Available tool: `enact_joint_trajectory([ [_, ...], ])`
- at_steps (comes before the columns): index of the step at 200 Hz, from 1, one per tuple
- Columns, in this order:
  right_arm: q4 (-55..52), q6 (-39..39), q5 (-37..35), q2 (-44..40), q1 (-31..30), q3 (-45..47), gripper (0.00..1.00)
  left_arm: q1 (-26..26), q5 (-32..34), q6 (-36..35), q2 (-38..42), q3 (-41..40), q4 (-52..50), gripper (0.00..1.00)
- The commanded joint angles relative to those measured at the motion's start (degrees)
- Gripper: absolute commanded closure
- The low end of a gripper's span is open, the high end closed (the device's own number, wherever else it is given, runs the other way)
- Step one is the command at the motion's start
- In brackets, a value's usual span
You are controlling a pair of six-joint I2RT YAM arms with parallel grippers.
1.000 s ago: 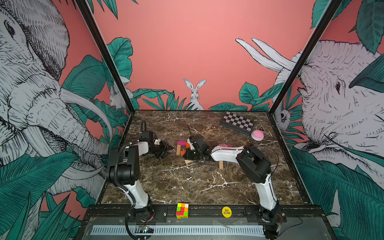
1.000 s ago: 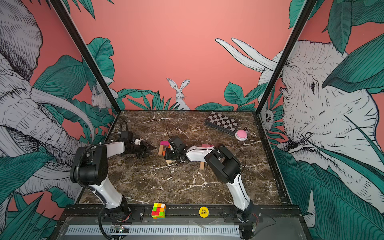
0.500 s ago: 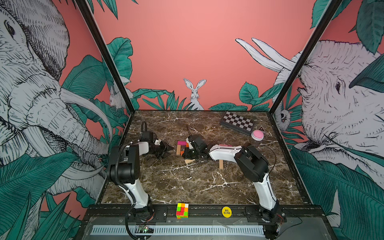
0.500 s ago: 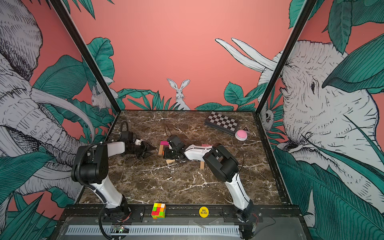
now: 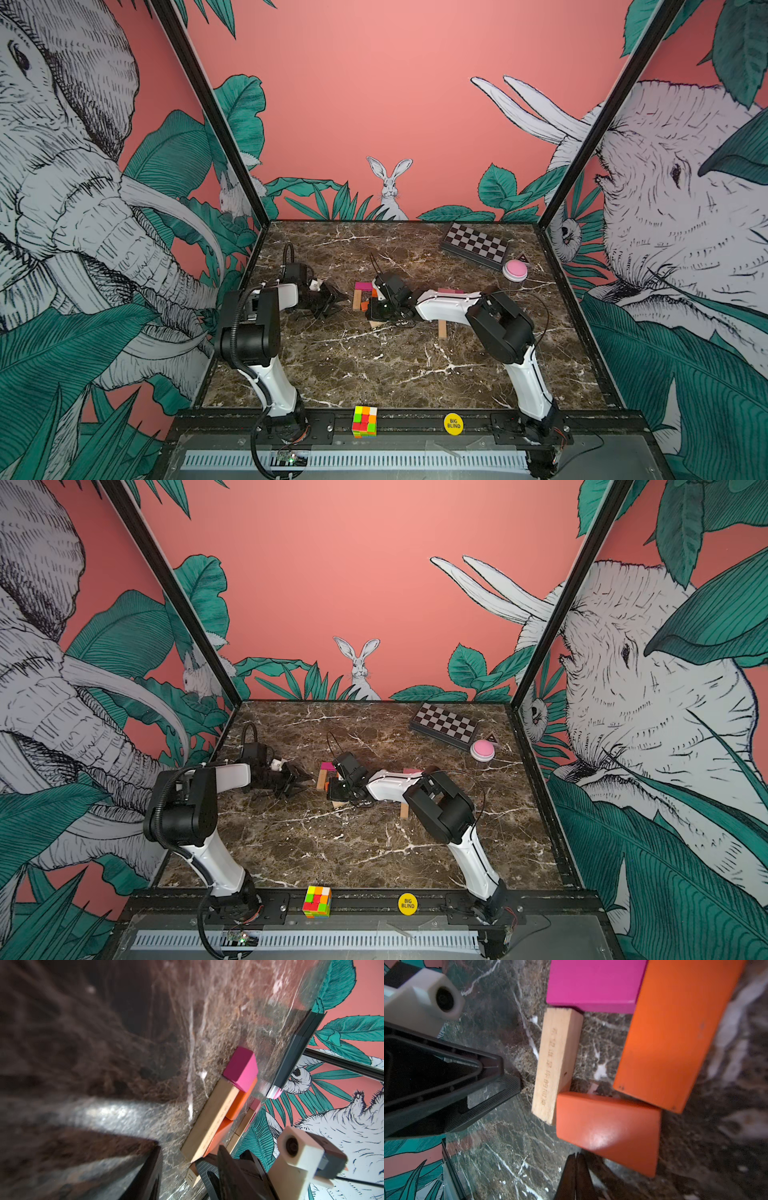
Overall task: Assemble the letter p with building blocks
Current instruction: Assemble the building block at the center of the board.
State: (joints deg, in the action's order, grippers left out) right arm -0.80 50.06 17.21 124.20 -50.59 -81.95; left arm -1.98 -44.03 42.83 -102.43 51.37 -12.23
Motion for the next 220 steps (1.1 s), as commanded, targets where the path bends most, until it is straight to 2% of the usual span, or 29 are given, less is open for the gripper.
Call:
enact_joint_trajectory([
  [1,-1.8,-0.8,-2.2,0.9,-0.4,-1.4,1.0,-0.2,-0.4,-0.3,0.2,0.0,0.5,0.55],
  [41,-2.3,-0.8,-2.5,1.8,-0.4,-2.1,1.0,-0.1,-0.3,-0.1,-0.2,0.0,0.8,0.57],
  [77,-2.2,-0.8,-2.4,2.2,-0.4,-2.8,1.0,-0.1,-0.3,1.1,-1.2,-0.4,1.8,0.7],
  [123,-2.1,-0.6,-2.1,2.8,-0.3,-3.3,1.0,1.2,-0.4,2.4,-2.8,-0.1,2.6,0.8],
  [220,-2.1,-0.2,-2.5,3.3,-0.2,-3.8,1.0,2.4,0.0,2.3,-5.0,1.3,2.1,0.82],
])
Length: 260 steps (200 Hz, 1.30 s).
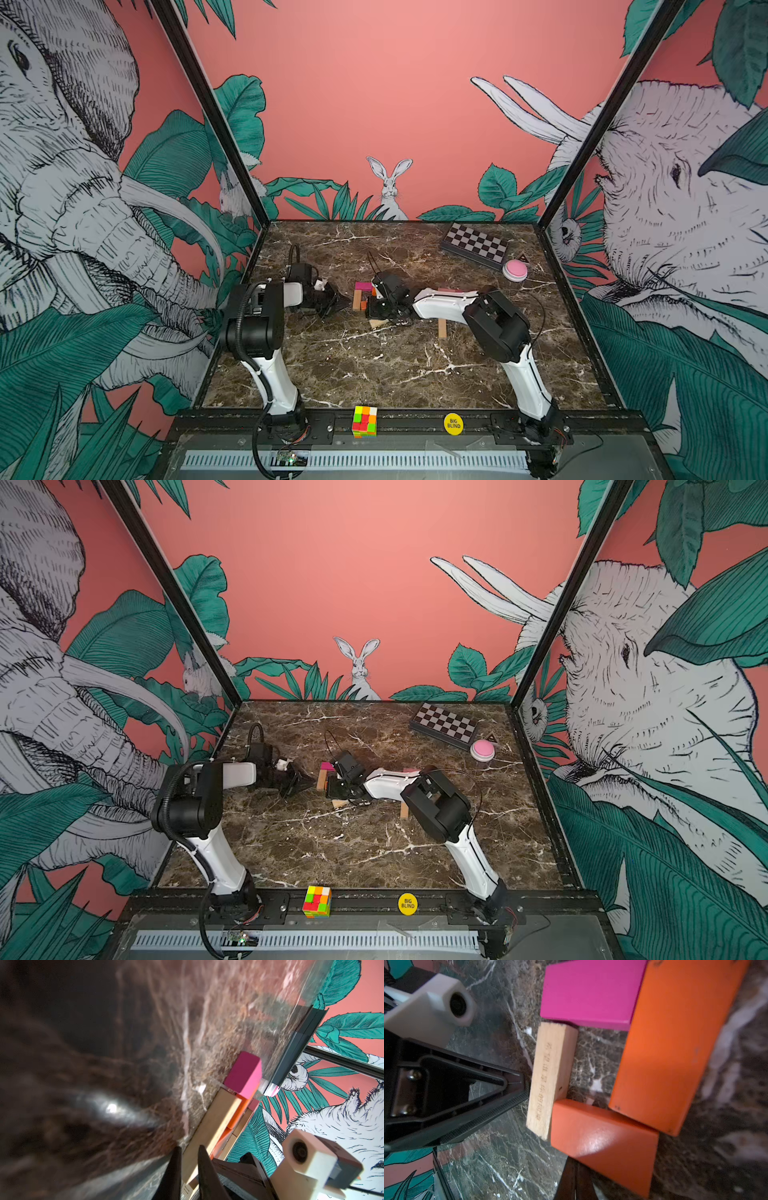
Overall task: Assemble the letter p with building blocks
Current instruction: Assemble the building block at the center of the board.
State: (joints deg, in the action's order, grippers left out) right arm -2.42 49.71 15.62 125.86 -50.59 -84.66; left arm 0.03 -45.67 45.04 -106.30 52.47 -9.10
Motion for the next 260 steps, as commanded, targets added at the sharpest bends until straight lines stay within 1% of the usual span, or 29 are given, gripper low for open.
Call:
enact_joint_trajectory([
  [1,-0.5,0.1,-0.9,1.7,-0.2,-1.1,1.0,0.5,1.6,0.1,-1.2,0.1,-1.0,0.82],
  [260,0.3,1.6,-0.9,3.3,0.9,-1.8,1.0,1.0,2.8,-0.7,-1.6,0.3,-1.9,0.82],
])
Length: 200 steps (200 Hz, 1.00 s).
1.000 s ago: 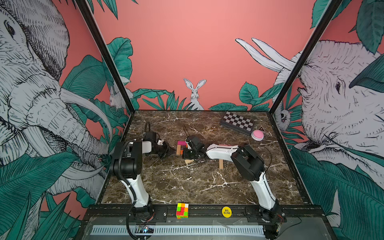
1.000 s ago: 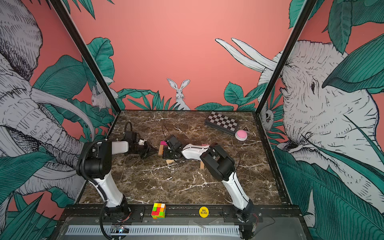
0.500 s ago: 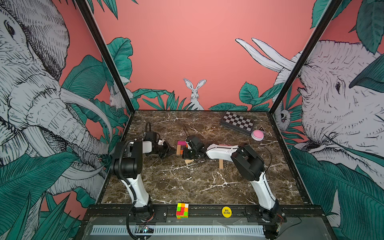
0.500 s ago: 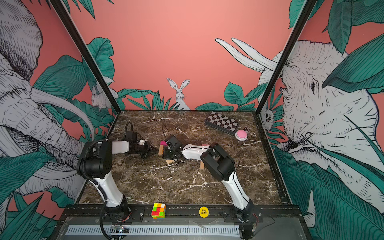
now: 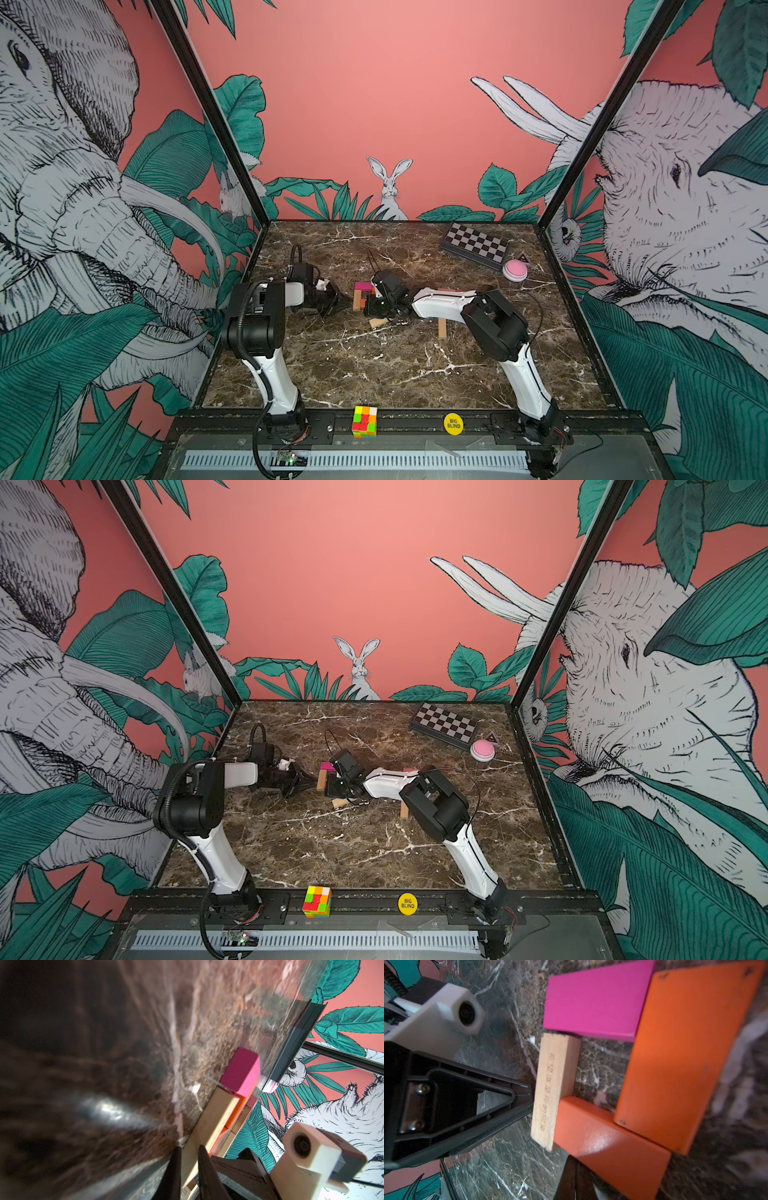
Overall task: Assemble the letter p with building blocks
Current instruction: Assemble the building block at the center of the board.
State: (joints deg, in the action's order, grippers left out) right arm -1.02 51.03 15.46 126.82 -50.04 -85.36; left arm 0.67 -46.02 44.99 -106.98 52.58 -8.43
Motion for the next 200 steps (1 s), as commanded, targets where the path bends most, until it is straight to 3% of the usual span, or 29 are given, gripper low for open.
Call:
enact_joint_trajectory([
  [1,-1.1,0.2,-0.7,2.4,0.4,-1.1,1.0,0.3,3.2,-0.7,-1.0,0.2,-2.6,0.82],
  [137,0.3,0.2,0.8,1.8,0.6,-0.2,1.0,0.0,3.7,-1.2,-0.7,0.2,-3.4,0.81],
  [177,1.5,-1.0,1.8,-5.2,0.5,2.5,1.0,-0.6,3.4,-1.2,-0.6,0.3,-3.5,0.81],
  [200,-1.0,-3.6,-1.0,-12.1,0.6,4.4,1.0,-1.0,2.2,-0.8,-0.3,0.7,-3.1,0.81],
])
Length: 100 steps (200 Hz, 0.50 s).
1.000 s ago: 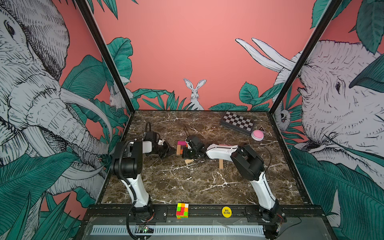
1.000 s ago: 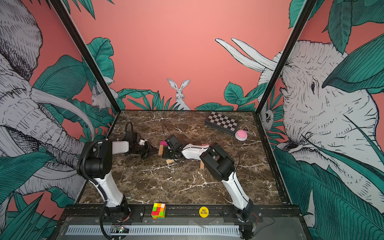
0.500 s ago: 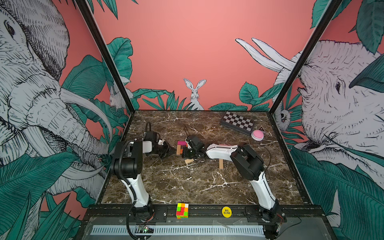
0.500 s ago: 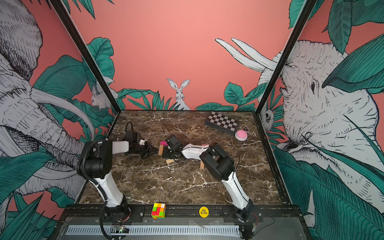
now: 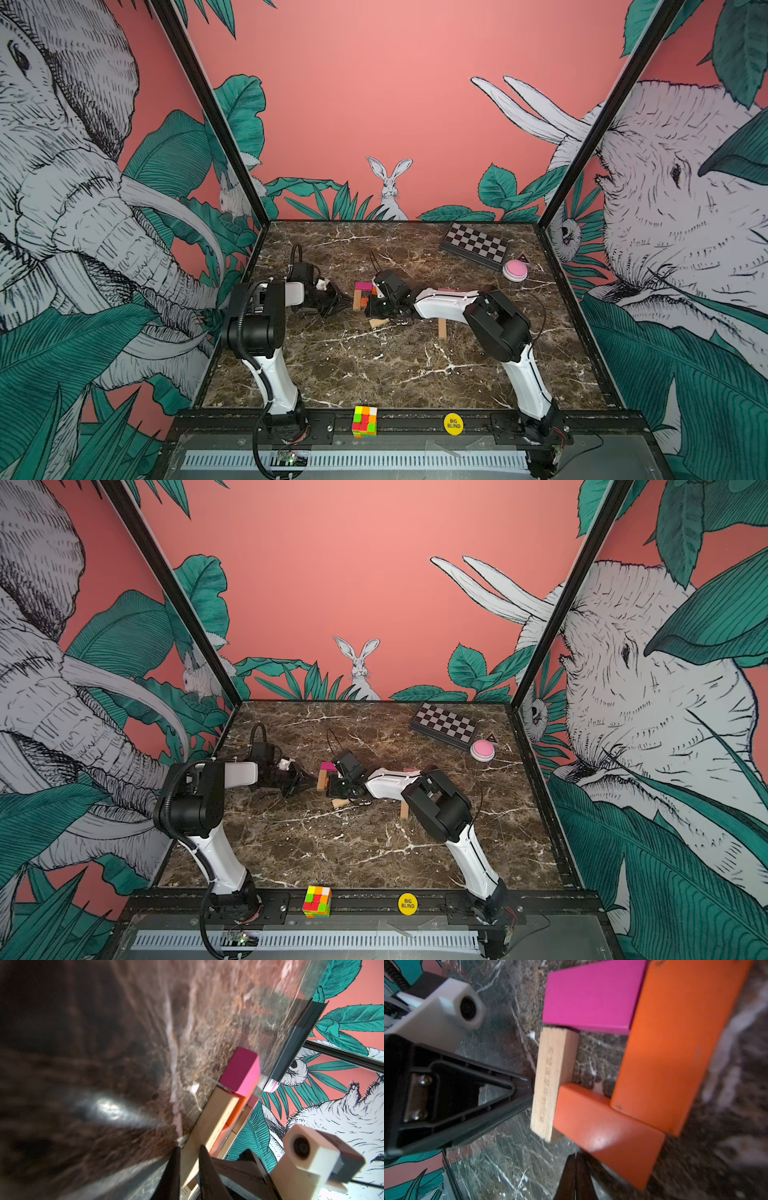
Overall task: Assemble the letter p with building blocks
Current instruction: Assemble the building block at the center of the board.
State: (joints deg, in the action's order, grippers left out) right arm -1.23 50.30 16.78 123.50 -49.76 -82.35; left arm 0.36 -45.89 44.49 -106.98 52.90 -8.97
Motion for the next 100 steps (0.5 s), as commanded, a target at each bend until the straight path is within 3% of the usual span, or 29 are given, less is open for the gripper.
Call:
enact_joint_trajectory([
  [1,-1.1,-3.0,-2.5,-9.0,0.4,1.5,1.0,-0.6,2.1,-0.3,-0.3,0.4,-2.5,0.8],
  [30,-2.6,-2.7,-4.5,-15.3,3.2,6.6,1.0,-1.4,1.6,-0.7,0.4,1.0,-3.5,0.8],
  [71,-2.7,-1.7,-4.3,-15.4,5.8,11.2,0.97,-1.6,1.4,-1.1,0.1,1.7,-4.2,0.8],
  [100,-1.1,-0.6,-2.6,-12.3,6.3,9.6,0.8,-1.5,2.4,-2.0,0.7,3.0,-6.3,0.78],
])
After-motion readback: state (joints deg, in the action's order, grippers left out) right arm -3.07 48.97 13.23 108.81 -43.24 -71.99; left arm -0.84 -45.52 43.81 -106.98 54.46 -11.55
